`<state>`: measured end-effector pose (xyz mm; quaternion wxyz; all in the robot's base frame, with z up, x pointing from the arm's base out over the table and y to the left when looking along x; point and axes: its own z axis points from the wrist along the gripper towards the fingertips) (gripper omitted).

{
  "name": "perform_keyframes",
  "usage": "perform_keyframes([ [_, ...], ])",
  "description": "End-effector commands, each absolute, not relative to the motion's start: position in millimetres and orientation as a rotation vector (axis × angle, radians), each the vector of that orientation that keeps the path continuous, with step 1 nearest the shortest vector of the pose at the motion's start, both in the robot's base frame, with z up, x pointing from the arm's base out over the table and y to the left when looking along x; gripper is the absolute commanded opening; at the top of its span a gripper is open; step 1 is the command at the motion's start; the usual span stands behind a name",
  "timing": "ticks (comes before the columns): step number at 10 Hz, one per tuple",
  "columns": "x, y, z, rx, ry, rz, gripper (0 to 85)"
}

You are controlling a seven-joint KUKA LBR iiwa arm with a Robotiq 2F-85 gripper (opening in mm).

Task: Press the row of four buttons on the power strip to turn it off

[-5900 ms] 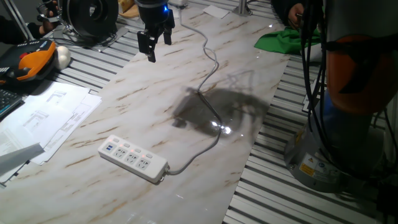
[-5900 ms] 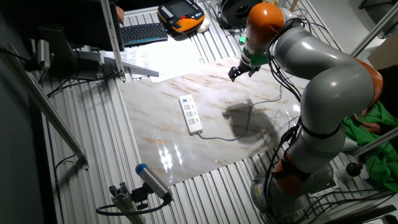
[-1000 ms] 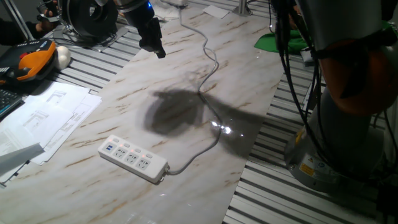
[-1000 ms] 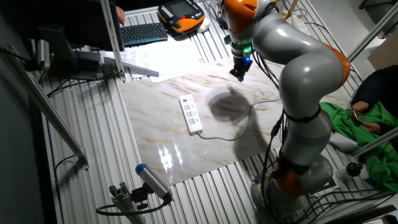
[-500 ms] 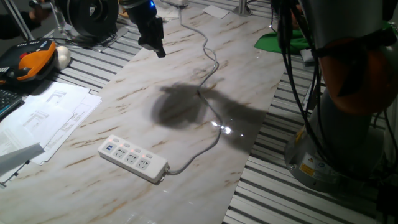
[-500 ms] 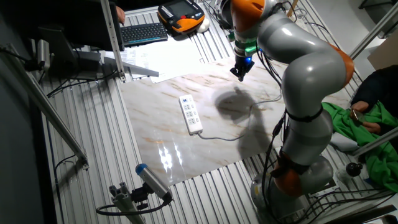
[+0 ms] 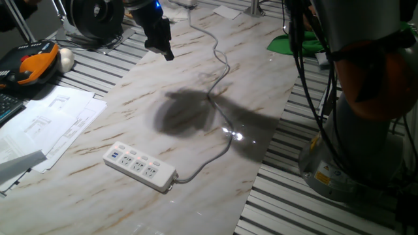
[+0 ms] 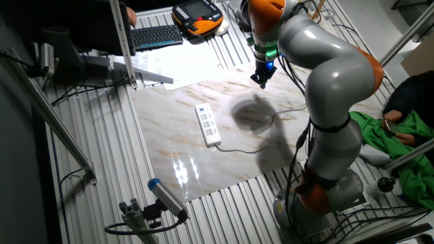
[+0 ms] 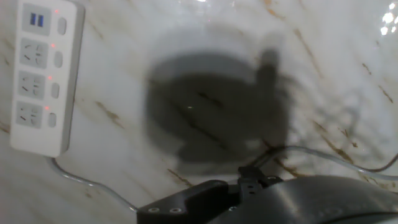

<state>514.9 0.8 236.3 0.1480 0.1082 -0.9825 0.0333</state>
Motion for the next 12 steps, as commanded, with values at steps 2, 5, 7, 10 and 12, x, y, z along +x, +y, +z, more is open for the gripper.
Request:
perform_keyframes([
  [2, 513, 3, 235, 0.267, -2.801, 0.077, 0.0],
  [5, 484, 42, 228, 0.163, -2.814, 0.063, 0.0],
  [7, 463, 73, 212, 0.093, -2.851, 0.075, 0.0],
  [10, 439, 106, 190, -0.015, -2.897, 0.073, 0.0],
  [12, 443, 120, 187, -0.062, -2.899, 0.050, 0.0],
])
